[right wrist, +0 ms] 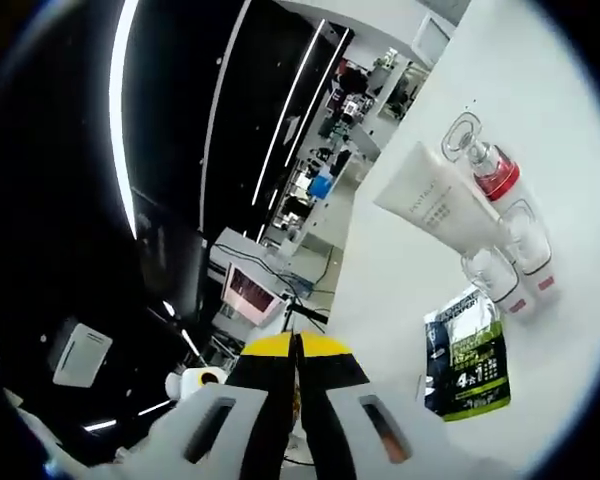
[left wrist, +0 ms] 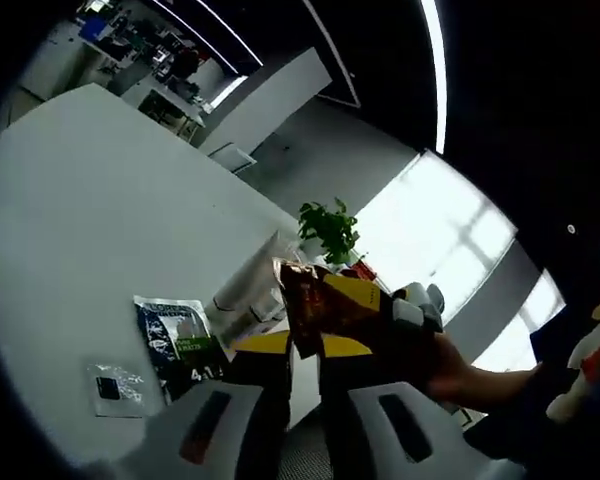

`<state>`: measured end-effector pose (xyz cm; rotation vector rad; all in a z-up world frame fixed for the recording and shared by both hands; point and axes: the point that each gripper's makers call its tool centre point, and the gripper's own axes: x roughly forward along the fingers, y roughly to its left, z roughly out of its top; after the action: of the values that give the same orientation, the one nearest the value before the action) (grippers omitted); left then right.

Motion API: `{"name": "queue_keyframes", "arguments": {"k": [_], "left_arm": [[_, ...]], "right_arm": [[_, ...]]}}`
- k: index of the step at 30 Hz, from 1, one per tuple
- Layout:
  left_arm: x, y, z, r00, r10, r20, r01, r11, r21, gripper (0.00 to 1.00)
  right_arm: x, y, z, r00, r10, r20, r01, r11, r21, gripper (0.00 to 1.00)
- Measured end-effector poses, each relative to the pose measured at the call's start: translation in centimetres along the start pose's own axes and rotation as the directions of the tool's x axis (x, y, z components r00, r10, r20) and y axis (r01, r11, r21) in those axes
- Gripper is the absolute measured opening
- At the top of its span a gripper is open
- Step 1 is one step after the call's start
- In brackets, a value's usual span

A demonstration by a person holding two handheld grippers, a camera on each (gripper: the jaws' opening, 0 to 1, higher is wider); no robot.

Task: Arrange the skincare products in the storage area until every visible bottle or jar stands upright without overlapping.

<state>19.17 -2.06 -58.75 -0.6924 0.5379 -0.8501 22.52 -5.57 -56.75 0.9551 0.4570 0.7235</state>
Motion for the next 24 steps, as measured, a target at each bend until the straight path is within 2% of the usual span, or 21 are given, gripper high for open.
{"name": "queue_keyframes", "arguments": {"k": [4, 6, 9, 12, 14, 17, 19, 22, 24], "left_arm": [[-0.5, -0.5, 1.0, 0.999, -0.021, 0.051, 0.024, 0.997, -0.069, 0.00], [-0.7, -0.8, 1.0, 0.999, -0.016, 0.038, 0.019, 0.995, -0.094, 0.00], [-1.1, -1.5, 1.3, 0.999, -0.027, 0.027, 0.029, 0.994, -0.107, 0.00], [-1.6, -2.2, 1.7, 0.999, -0.034, 0.023, 0.036, 0.993, -0.110, 0.00], [-1.9, -2.7, 2.1, 0.999, -0.044, 0.018, 0.046, 0.992, -0.113, 0.00], [-2.2, -3.3, 2.7, 0.998, -0.054, 0.013, 0.055, 0.994, -0.096, 0.00], [-2.4, -3.5, 3.1, 0.998, -0.055, 0.006, 0.056, 0.995, -0.080, 0.00], [-2.6, -3.8, 3.7, 0.998, -0.065, 0.010, 0.066, 0.995, -0.074, 0.00], [-2.7, -3.9, 4.2, 0.997, -0.070, 0.018, 0.071, 0.995, -0.076, 0.00]], "right_arm": [[-0.1, 0.1, 0.2, 1.000, -0.002, 0.005, 0.002, 0.997, -0.081, 0.01], [-0.2, 0.2, 0.1, 1.000, 0.003, -0.006, -0.004, 0.992, -0.123, 0.01], [-0.2, 1.1, 0.2, 1.000, 0.030, -0.006, -0.031, 0.974, -0.227, 0.03], [-0.3, 2.0, 1.0, 0.998, 0.069, 0.009, -0.065, 0.965, -0.256, 0.04], [-0.2, 2.8, 1.3, 0.995, 0.103, -0.004, -0.101, 0.958, -0.268, 0.04], [-0.1, 4.2, 1.7, 0.988, 0.154, -0.034, -0.156, 0.934, -0.322, 0.04], [0.0, 5.0, 2.0, 0.981, 0.185, -0.053, -0.191, 0.910, -0.367, 0.04], [0.2, 5.7, 2.4, 0.980, 0.186, -0.071, -0.198, 0.880, -0.432, 0.03], [0.3, 6.5, 2.7, 0.976, 0.207, -0.066, -0.213, 0.850, -0.482, 0.01]]}}
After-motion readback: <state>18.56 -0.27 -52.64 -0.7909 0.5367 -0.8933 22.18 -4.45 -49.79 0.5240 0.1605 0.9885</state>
